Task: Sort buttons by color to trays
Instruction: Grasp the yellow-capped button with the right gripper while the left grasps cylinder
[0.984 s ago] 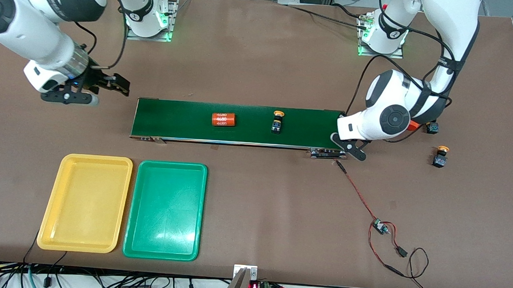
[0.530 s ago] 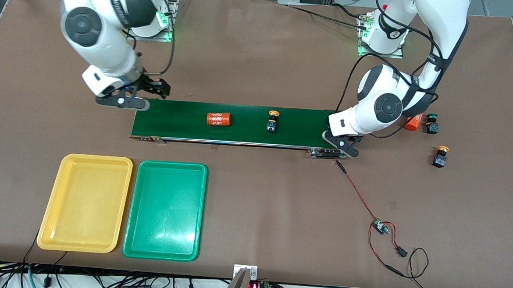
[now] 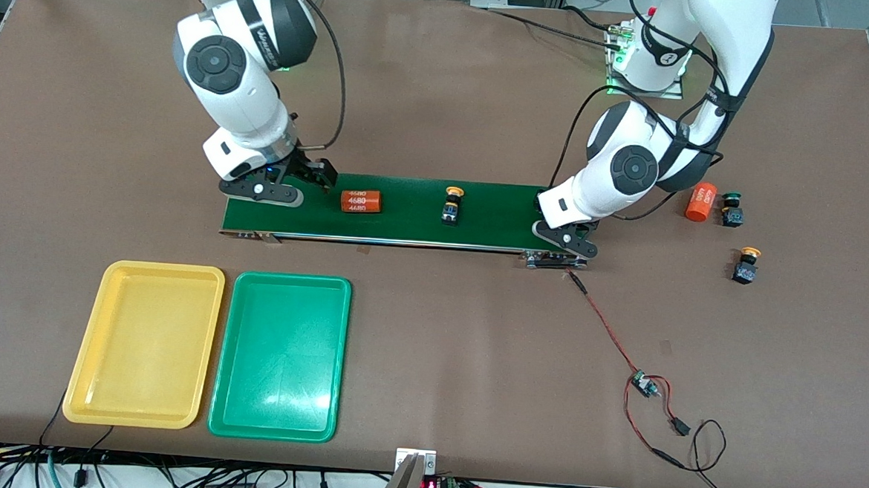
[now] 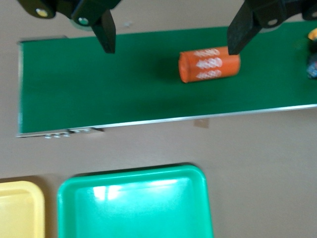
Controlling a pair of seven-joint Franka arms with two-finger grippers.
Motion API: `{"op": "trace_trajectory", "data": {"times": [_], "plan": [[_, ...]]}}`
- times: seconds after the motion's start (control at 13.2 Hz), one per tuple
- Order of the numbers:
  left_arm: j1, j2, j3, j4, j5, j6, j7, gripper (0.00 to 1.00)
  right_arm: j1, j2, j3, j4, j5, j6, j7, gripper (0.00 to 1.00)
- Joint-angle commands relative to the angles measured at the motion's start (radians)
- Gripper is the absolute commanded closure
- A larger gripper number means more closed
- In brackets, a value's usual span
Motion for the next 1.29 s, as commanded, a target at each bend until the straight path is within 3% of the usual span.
{"op": "trace_trajectory", "data": {"times": [0.0, 0.08, 0.15, 0.23, 0.45, 0.68, 0.98, 1.21], "plan": [[-0.006, 0.015, 0.005, -0.005, -0.021, 0.028, -0.008, 0.85, 0.043, 0.027, -0.003, -0.003, -0.015, 0.05, 0.061, 0.0], [-0.006, 0.02, 0.005, -0.005, -0.02, 0.031, -0.006, 0.72, 0.057, 0.036, -0.003, -0.003, -0.014, 0.051, 0.063, 0.0], [-0.006, 0.018, 0.005, -0.005, -0.017, 0.032, 0.007, 0.5, 0.065, 0.045, -0.003, -0.003, -0.014, 0.057, 0.065, 0.0], [-0.005, 0.017, 0.005, -0.005, -0.015, 0.031, 0.026, 0.0, 0.072, 0.055, -0.003, -0.001, -0.014, 0.061, 0.077, 0.0], [0.012, -0.015, 0.007, 0.0, -0.015, 0.02, 0.145, 0.0, 0.112, 0.093, -0.003, 0.005, -0.023, 0.083, 0.166, 0.0], [0.134, -0.095, 0.012, 0.003, -0.011, -0.073, 0.251, 0.0, 0.115, 0.113, -0.003, 0.008, -0.031, 0.093, 0.166, 0.0], [0.354, -0.103, 0.016, -0.007, -0.009, -0.172, 0.43, 0.0, 0.135, 0.133, -0.003, 0.014, -0.046, 0.106, 0.167, 0.0], [0.435, -0.111, 0.019, -0.054, 0.035, -0.202, 0.445, 0.0, 0.144, 0.168, -0.003, 0.028, -0.07, 0.127, 0.166, 0.0]]}}
